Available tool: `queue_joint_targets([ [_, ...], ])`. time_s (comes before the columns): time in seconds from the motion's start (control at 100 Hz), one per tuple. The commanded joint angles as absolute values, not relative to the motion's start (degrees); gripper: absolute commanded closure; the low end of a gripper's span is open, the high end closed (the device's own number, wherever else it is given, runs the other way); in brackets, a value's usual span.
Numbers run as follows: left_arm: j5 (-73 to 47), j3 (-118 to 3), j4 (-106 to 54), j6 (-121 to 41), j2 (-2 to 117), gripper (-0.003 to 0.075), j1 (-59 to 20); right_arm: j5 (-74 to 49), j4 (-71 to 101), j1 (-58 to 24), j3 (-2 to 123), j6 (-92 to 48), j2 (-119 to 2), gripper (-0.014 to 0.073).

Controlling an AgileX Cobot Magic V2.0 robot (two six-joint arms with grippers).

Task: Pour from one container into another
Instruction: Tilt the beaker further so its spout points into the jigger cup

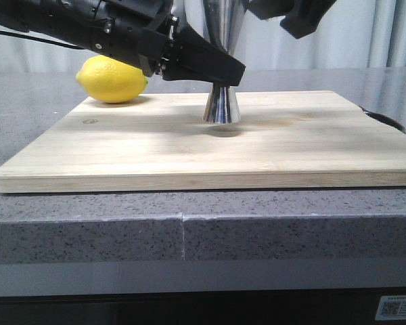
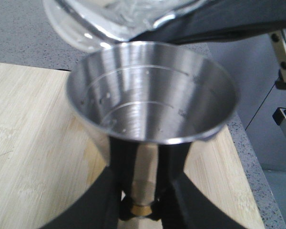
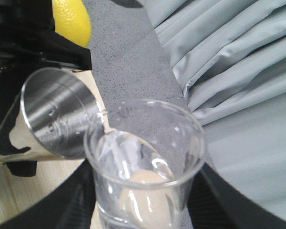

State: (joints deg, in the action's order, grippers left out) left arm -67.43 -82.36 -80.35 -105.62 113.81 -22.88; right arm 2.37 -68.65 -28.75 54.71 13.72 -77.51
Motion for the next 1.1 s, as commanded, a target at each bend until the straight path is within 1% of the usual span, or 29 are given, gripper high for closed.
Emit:
queue_joint_targets([
  [0.0,-72.71,-84.01,-84.67,-105.14,110.96,0.073,-23.53,3.94,-69.4,-28.71,56.79,13.62,-75.3,0.0345],
  [1.09,-72.71,-84.01,-84.67,-105.14,110.96,0.073,-23.53,3.15,-72.0,-28.71,56.79,13.62,-75.3,0.0345],
])
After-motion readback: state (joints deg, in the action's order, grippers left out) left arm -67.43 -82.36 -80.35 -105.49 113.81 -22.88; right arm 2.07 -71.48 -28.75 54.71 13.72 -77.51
